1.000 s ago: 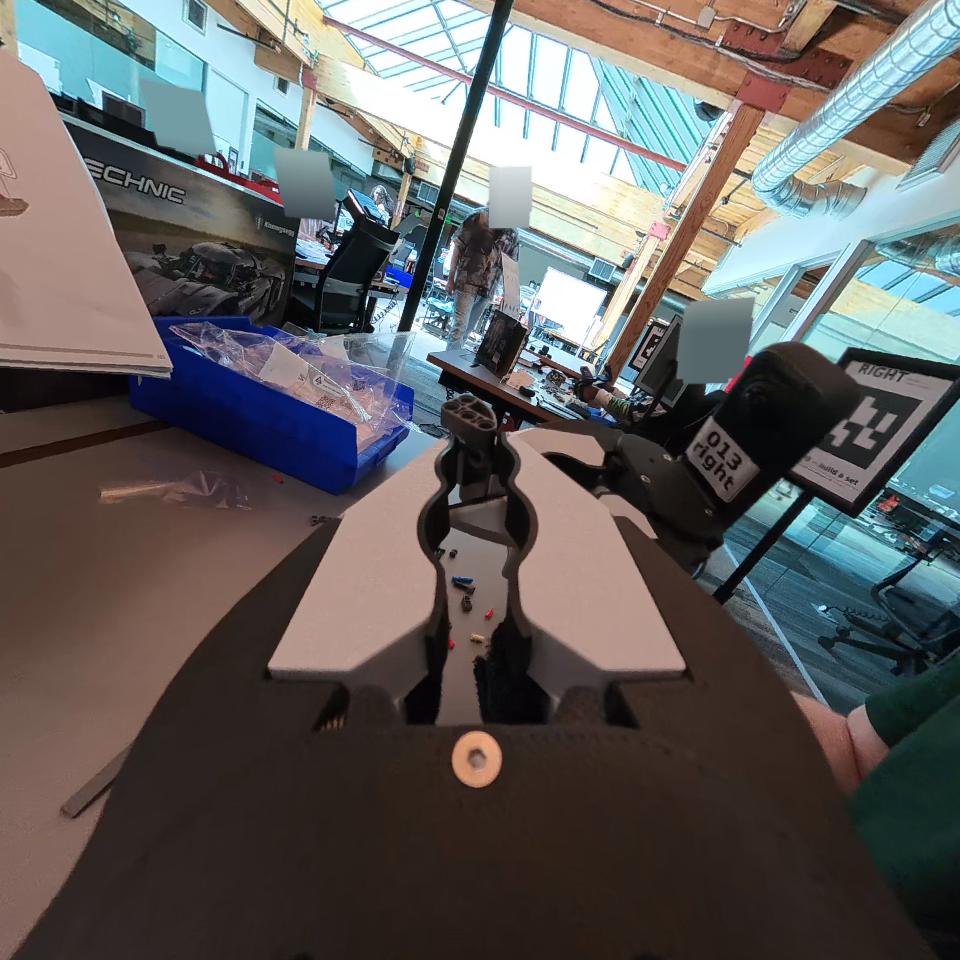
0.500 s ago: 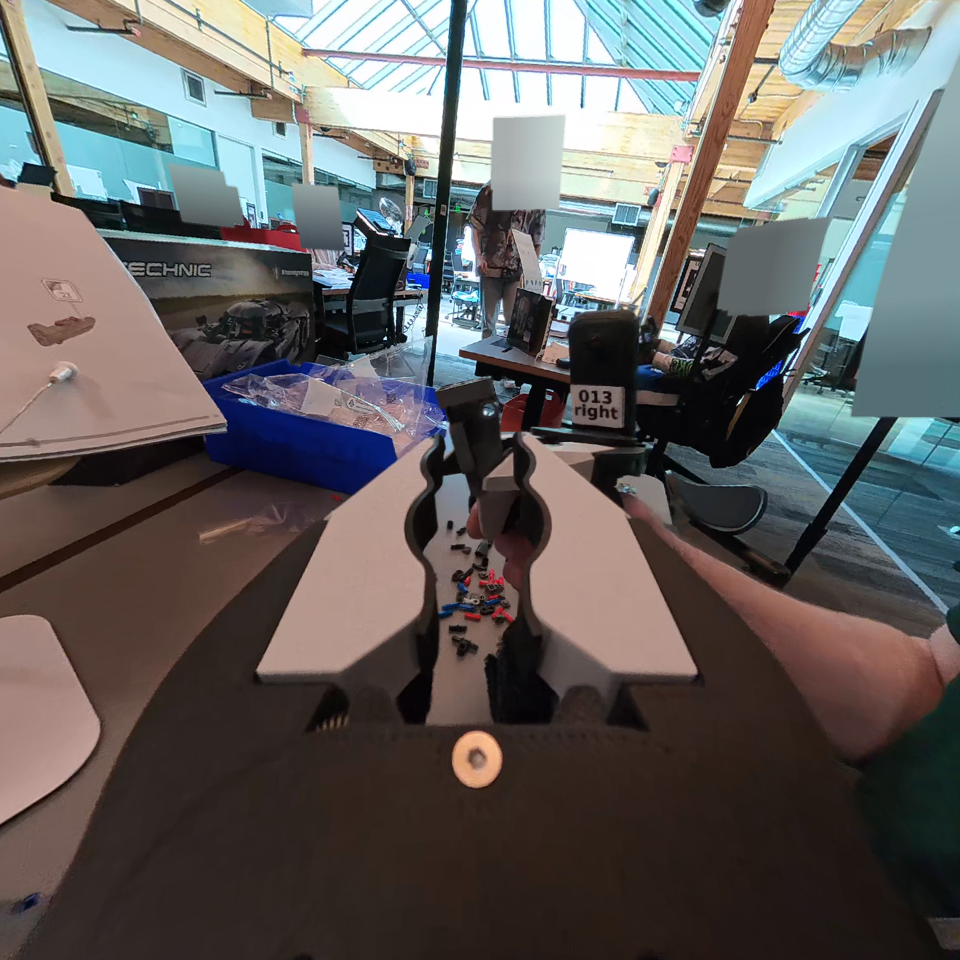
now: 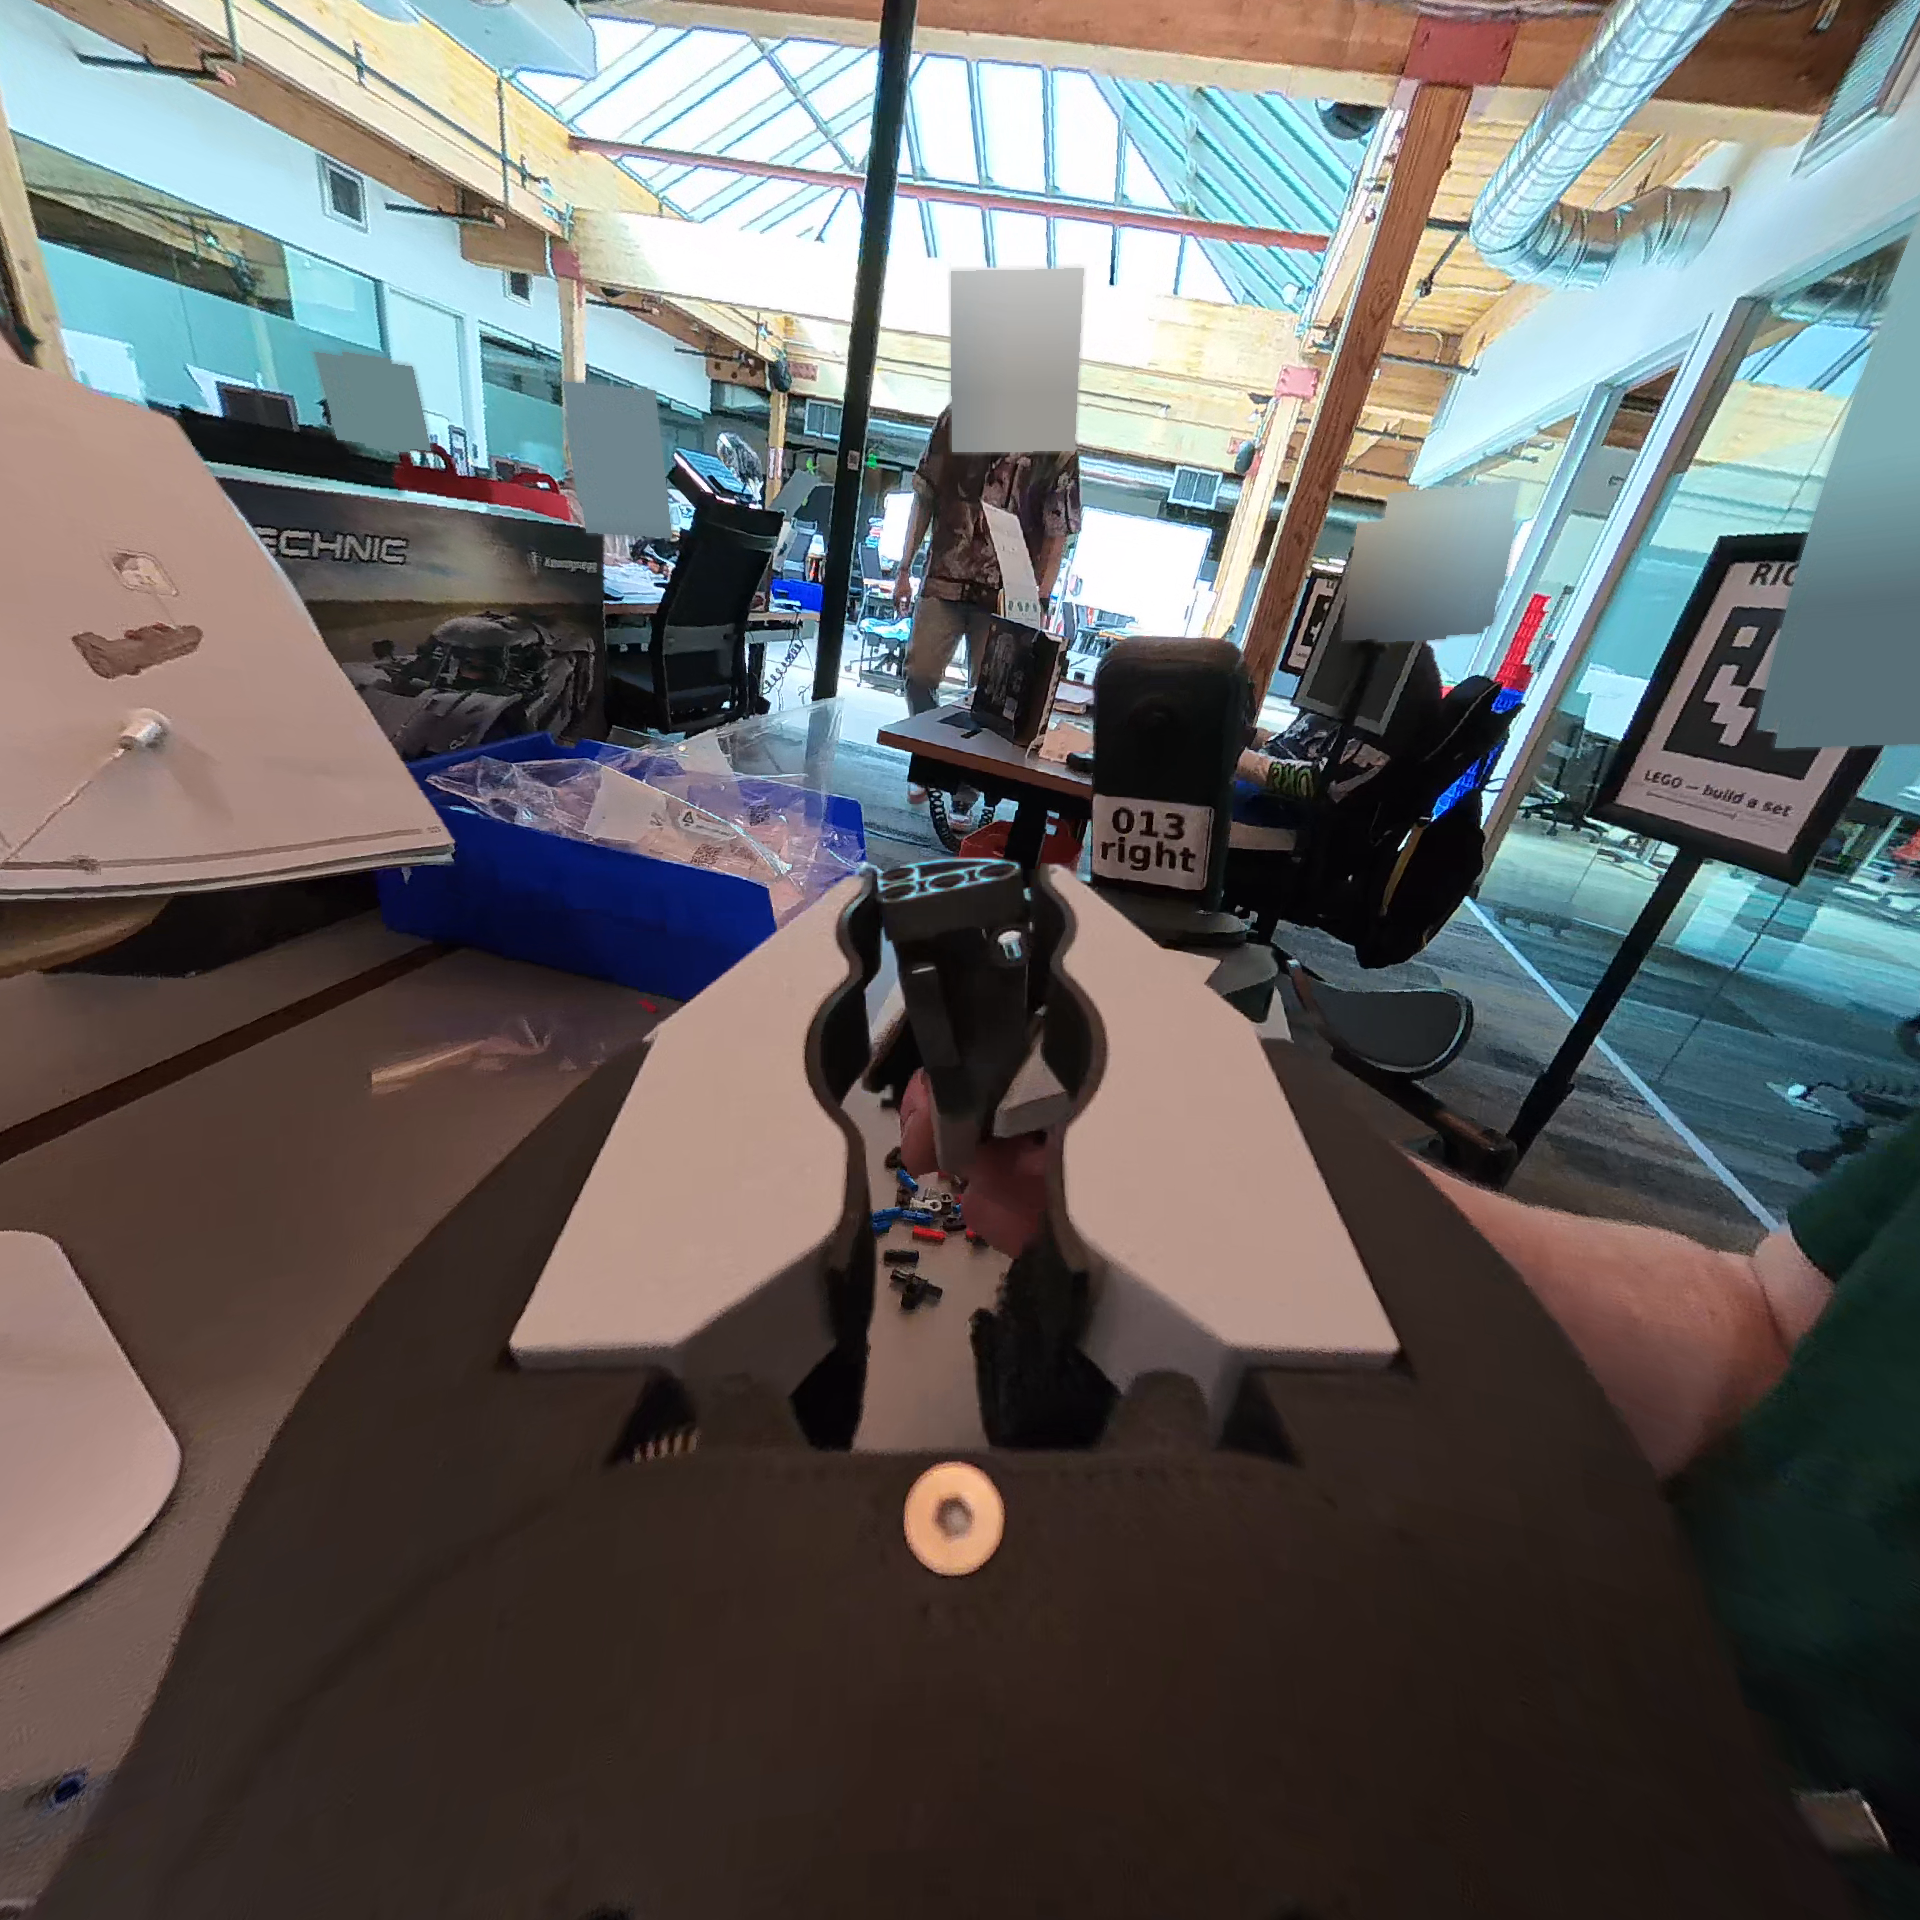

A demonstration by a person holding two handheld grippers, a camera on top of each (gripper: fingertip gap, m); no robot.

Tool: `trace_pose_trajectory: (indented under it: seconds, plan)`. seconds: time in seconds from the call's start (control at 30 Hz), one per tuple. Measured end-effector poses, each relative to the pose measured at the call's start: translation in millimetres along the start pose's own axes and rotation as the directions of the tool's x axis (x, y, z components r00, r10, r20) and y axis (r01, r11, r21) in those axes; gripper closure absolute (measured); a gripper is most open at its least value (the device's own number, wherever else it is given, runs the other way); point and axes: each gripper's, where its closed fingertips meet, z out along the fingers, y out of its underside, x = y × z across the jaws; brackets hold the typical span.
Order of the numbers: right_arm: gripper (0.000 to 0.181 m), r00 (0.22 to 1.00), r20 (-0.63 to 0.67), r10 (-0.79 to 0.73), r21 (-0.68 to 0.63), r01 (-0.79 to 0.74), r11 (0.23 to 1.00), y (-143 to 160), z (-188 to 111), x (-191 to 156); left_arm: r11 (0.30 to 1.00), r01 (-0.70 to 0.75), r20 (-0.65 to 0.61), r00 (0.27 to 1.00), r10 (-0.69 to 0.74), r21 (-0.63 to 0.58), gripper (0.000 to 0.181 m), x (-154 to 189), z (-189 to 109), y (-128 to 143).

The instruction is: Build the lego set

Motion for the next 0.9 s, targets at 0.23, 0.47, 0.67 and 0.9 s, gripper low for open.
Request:
trace_pose_trajectory:
  seconds: [0.23,0.47,0.67,0.9]
  plan:
    - [0.162,1.0,-0.018,-0.025,-0.005,0.025,1.0,-1.4,14.7,0.2,0.999,-0.01,0.003,1.0,0.01,0.033,0.156,-4.8,-15.9,-7.7]
    - [0.162,0.999,-0.02,-0.045,0.004,0.045,0.999,-4.2,24.9,-3.5,0.997,-0.03,-0.012,0.999,0.031,0.067,0.153,-2.9,-28.5,-14.7]
    - [0.163,0.965,-0.184,-0.189,-0.021,0.188,0.982,-10.9,21.4,7.9,0.995,-0.079,0.04,0.996,0.076,0.066,0.149,-6.0,-40.9,-19.8]
    - [0.162,0.846,-0.302,-0.44,-0.176,0.404,0.898,-10.5,25.3,6.9,0.988,-0.155,0.077,0.985,0.153,0.025,0.15,-1.0,-40.6,-19.7]
